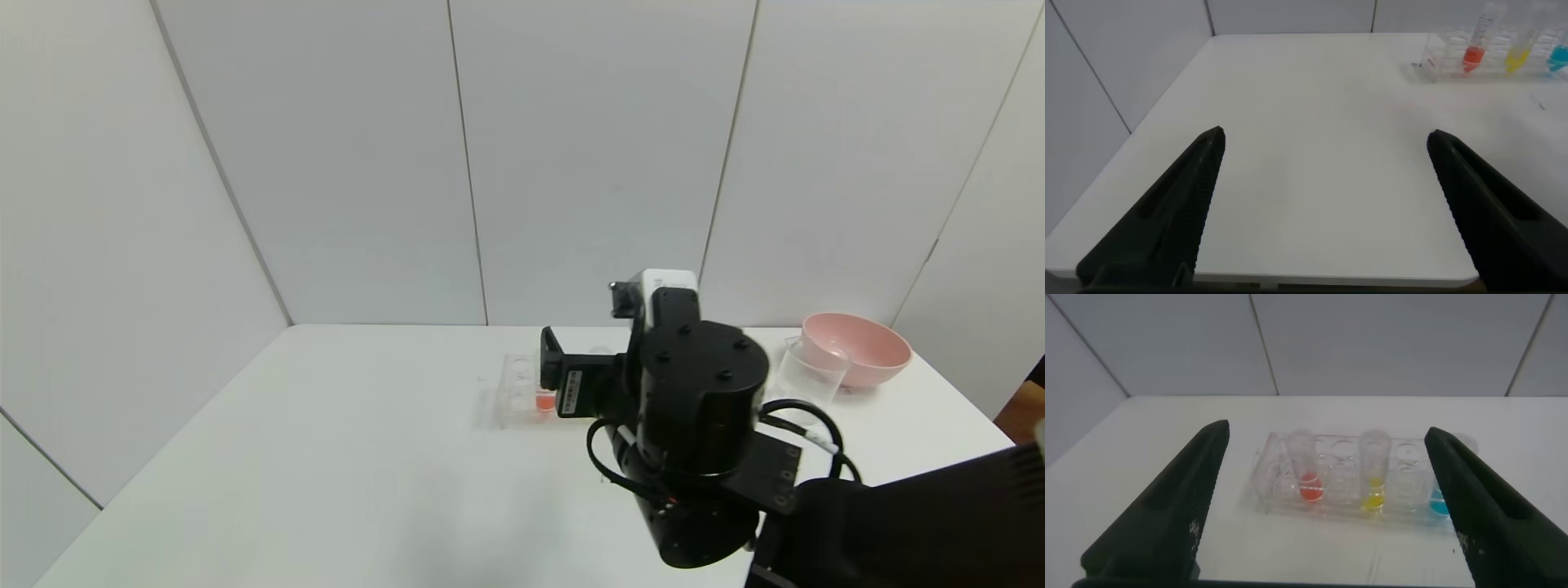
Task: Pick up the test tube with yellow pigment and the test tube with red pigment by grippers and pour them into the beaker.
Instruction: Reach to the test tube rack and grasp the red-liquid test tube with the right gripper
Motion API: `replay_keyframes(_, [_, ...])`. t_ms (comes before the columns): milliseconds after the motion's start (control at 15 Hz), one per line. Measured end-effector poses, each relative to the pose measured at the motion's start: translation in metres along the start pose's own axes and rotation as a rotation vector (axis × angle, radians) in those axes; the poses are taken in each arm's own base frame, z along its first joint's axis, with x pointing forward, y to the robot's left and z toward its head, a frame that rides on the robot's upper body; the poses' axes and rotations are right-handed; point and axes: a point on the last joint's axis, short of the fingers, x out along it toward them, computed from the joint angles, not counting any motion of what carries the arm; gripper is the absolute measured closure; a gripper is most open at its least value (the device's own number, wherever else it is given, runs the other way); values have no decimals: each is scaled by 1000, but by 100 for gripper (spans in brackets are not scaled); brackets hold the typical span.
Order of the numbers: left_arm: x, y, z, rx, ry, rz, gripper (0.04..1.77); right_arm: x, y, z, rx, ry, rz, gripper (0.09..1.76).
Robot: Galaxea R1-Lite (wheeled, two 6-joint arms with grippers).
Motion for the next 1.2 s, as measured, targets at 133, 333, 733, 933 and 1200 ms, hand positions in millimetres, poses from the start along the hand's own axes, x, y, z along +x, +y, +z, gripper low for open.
replay_keyframes(133, [0,0,0,0,0,0,5,14,9,-25,-16,21,-2,14])
replay_keyframes(333, [0,0,0,0,0,0,5,36,20,-55,-18,41,-13,14])
replay_keyframes(733, [0,0,0,0,0,0,5,77,26,-102,-23,67,-45,14])
replay_keyframes(933, [0,0,0,0,0,0,5,99,23,-115,-29,73,-56,14])
replay_keyframes(1200, [0,0,0,0,0,0,5,120,18,-122,-38,97,-52,14])
